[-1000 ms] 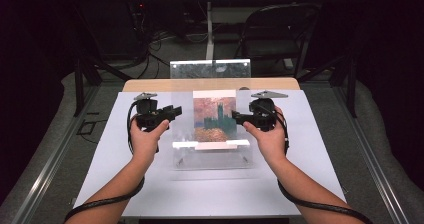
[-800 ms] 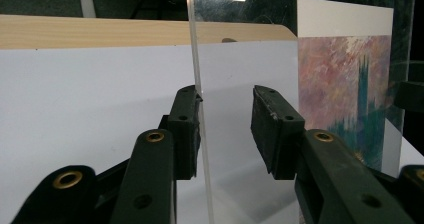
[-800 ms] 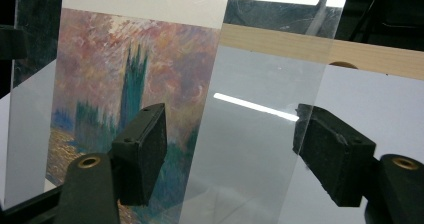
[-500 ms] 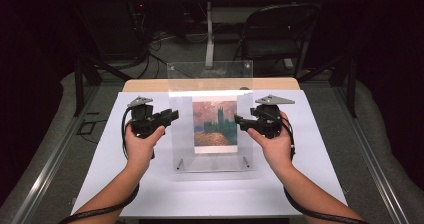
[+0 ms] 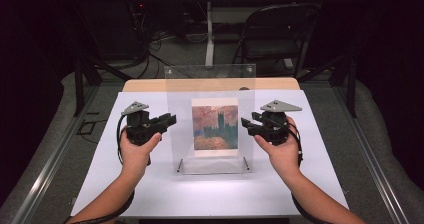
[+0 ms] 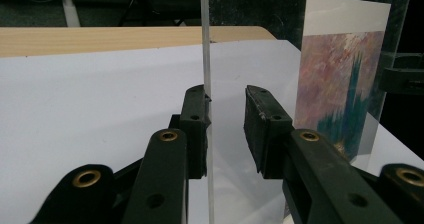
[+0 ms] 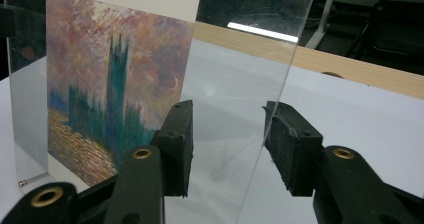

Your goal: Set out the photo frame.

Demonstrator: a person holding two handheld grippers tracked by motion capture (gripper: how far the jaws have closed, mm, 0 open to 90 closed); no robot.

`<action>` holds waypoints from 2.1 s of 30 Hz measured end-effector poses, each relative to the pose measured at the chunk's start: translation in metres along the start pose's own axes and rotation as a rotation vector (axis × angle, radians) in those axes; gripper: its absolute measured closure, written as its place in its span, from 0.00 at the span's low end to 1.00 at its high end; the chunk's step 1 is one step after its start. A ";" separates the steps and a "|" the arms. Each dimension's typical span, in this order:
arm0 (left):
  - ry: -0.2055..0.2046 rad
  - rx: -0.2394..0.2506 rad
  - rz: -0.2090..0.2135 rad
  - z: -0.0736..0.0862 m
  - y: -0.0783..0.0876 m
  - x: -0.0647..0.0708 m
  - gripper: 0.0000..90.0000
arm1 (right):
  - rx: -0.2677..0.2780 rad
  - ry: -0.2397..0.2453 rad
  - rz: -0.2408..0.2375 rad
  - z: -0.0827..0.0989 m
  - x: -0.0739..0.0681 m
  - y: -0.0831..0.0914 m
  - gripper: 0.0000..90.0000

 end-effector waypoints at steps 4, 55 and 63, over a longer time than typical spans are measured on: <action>-0.012 0.009 0.008 0.004 0.004 0.002 0.80 | 0.006 0.001 -0.004 0.002 -0.003 0.005 0.63; -0.112 0.031 0.104 0.048 0.035 0.017 0.67 | 0.105 0.003 -0.101 0.032 -0.026 0.047 0.63; -0.121 0.025 0.109 0.052 0.034 0.017 0.62 | 0.098 -0.002 -0.111 0.035 -0.026 0.046 0.60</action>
Point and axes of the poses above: each handheld gripper's, and its own axes: y roughly backward along the jaws, z roughly out of its underside, x roughly to its right, the point moved 2 cm from there along -y, roughly forward along the jaws, and after that the axes turned 10 degrees about y, right-handed, at the moved point
